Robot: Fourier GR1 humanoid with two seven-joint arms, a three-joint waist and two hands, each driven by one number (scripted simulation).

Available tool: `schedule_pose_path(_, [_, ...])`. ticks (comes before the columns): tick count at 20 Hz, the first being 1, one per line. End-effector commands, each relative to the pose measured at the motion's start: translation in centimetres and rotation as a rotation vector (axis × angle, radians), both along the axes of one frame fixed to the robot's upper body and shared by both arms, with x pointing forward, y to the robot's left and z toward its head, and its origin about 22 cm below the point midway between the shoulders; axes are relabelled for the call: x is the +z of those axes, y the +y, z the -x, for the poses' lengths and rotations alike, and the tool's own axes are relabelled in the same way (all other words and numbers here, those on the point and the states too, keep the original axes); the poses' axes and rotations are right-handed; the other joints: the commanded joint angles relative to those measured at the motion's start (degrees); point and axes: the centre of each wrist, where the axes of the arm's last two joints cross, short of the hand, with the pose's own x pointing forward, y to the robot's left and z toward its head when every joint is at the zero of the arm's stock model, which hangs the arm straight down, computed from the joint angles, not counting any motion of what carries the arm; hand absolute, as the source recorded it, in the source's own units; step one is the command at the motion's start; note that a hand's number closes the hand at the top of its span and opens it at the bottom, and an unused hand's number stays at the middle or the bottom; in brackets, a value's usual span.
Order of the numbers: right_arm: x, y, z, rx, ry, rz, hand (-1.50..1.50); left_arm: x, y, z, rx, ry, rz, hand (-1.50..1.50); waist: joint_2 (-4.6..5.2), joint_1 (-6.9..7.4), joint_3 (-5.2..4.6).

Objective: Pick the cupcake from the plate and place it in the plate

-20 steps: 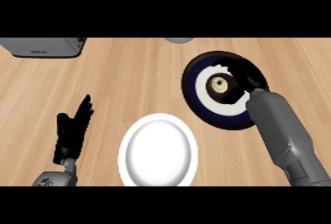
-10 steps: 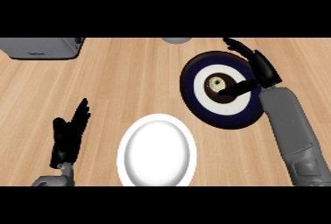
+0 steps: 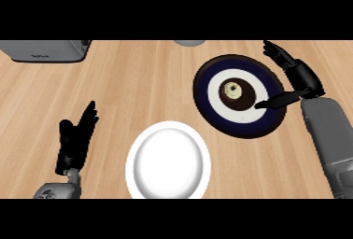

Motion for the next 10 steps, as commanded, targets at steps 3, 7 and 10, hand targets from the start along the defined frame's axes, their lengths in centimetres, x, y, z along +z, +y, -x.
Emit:
schedule_pose_path(3, [-1.6,-0.5,0.4,0.053,-0.035,-0.011,-1.5,-1.5,0.9,1.7,-0.004,0.006,-0.006,0.0,0.04,0.27,0.0])
schedule_pose_path(7, [-2.2,1.8,0.4,0.026,-0.045,-0.014,-1.5,0.5,0.2,-1.1,0.008,-0.001,-0.011,0.0,-0.1,-0.21,-0.02])
schedule_pose_path(10, [-2.8,0.5,0.6,0.007,-0.048,0.035,-1.5,-0.6,-1.8,0.5,-0.007,-0.001,0.001,0.0,0.06,0.22,0.01])
